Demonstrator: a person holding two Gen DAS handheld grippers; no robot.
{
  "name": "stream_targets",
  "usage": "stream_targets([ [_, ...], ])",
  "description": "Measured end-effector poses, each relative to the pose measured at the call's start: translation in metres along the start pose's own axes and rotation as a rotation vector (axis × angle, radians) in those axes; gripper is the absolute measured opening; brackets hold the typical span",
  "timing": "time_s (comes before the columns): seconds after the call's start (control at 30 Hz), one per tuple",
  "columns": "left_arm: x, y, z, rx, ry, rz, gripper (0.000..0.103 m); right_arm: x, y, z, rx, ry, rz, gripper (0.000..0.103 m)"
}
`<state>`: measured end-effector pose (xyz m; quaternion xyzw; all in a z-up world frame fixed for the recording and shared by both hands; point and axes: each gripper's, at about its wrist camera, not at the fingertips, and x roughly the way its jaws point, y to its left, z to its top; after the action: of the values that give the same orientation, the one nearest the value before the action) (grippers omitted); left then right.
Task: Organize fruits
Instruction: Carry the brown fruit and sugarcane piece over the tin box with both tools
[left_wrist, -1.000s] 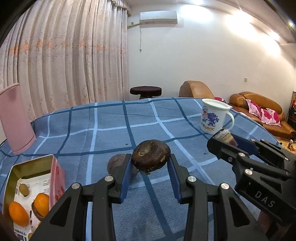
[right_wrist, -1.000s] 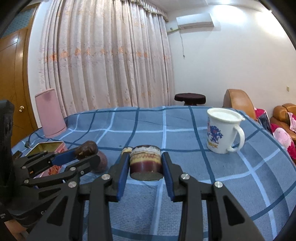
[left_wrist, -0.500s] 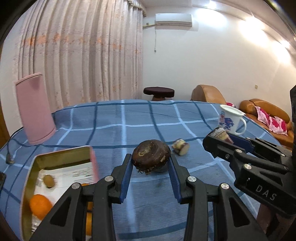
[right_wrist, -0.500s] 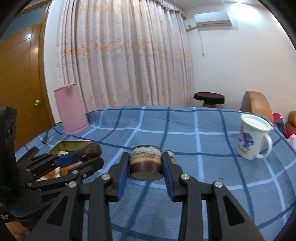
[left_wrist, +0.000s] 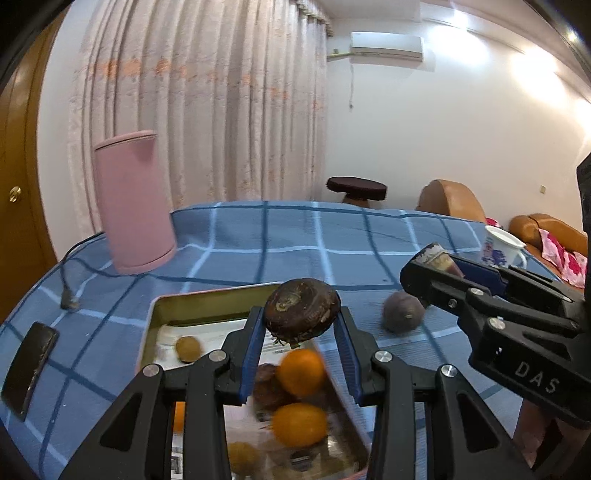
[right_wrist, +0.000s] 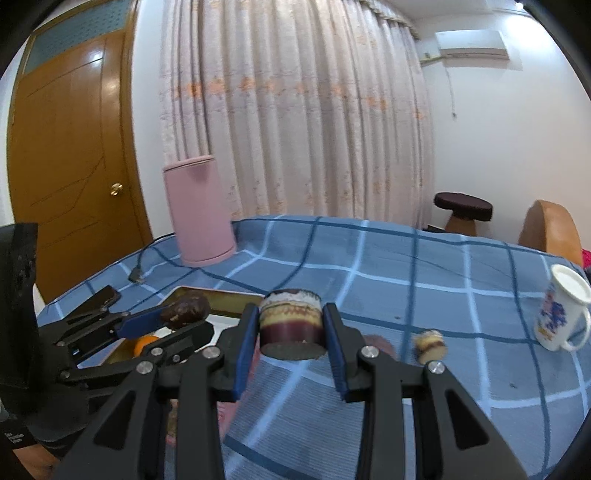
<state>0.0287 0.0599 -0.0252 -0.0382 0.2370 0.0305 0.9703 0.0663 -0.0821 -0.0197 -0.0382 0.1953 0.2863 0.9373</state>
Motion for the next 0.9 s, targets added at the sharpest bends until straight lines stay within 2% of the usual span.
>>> stream_targets([
  [0.43, 0.010, 0.060, -0.006, -0.102, 0.053, 0.077, 0.040, 0.036, 0.050, -0.005, -0.083, 0.066, 0.073, 0.038],
  [0.67, 0.019, 0.079, -0.010, -0.145, 0.094, 0.071, 0.040, 0.049, 0.061, -0.013, -0.111, 0.110, 0.092, 0.038],
  [0.9, 0.026, 0.079, -0.014, -0.141, 0.129, 0.056, 0.040, 0.058, 0.065, -0.021, -0.135, 0.169, 0.107, 0.039],
])
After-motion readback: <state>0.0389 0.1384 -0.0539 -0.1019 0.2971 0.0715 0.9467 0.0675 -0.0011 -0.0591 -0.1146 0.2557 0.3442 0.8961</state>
